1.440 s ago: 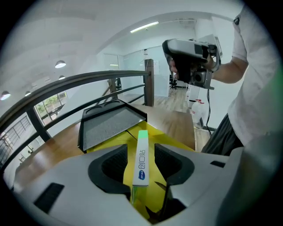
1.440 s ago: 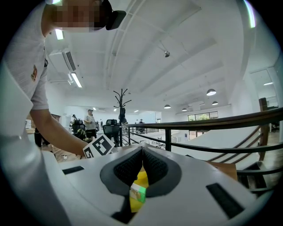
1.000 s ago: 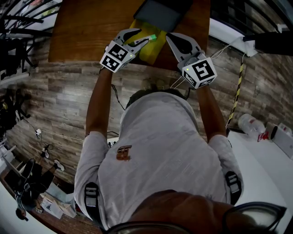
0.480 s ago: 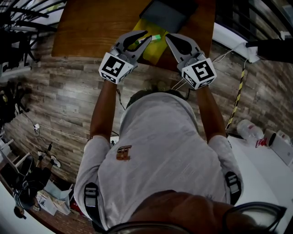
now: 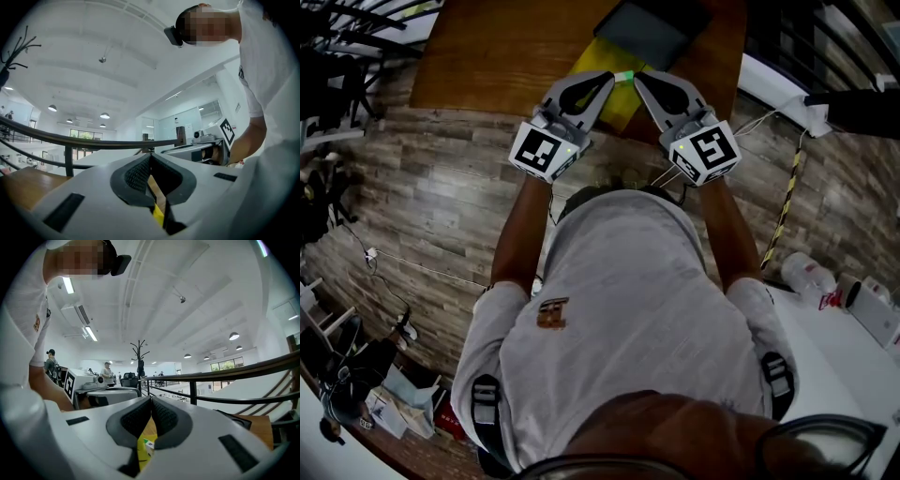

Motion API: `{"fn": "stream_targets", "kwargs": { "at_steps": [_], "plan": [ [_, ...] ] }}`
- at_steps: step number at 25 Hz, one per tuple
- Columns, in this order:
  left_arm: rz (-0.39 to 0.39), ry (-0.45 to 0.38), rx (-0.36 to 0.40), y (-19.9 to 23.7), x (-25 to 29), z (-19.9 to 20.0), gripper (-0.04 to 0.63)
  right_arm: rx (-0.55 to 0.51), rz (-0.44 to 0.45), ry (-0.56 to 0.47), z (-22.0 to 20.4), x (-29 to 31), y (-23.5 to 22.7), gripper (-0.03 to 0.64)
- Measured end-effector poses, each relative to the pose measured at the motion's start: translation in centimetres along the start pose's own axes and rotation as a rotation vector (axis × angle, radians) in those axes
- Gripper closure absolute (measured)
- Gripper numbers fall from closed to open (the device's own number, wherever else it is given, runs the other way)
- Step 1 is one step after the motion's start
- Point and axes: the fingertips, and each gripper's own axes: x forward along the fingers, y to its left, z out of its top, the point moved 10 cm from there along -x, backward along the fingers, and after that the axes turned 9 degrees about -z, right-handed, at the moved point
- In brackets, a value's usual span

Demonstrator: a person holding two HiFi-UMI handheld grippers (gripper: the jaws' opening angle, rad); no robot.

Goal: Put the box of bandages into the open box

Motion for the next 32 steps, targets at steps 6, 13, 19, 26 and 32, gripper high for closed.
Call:
{"fn": "stream_targets", "kwargs": {
  "at_steps": [6,13,19,26,32],
  "plan": [
    [0.019,-0.029,0.006,-0.3,-0.6,0.5,0.577,-0.009,0.012,-0.007,0.3,-0.1,0.7,0.584],
    [0.037,-0.057,0.018,-0.7,-1.7,0.5,0.577,-0.016,0.016,-0.018,0.3,0.0,1.6,0.584],
    [0.039,-0.067,0.015,-1.0,-2.1,0.5,0.575,-0.028,0.024,-0.010,0.2,0.0,2.2,0.584],
    [0.053,-0.075,0.010,-1.1,-2.7,0.6,0.577,-0.023,0.020,-0.012,0.1,-0.1,2.5,0.584],
    [0.053,-0.073,0.000,-1.0,-3.1,0.3,0.577,-0.014,0.022,-0.009,-0.1,0.3,2.8,0.584]
  ]
}}
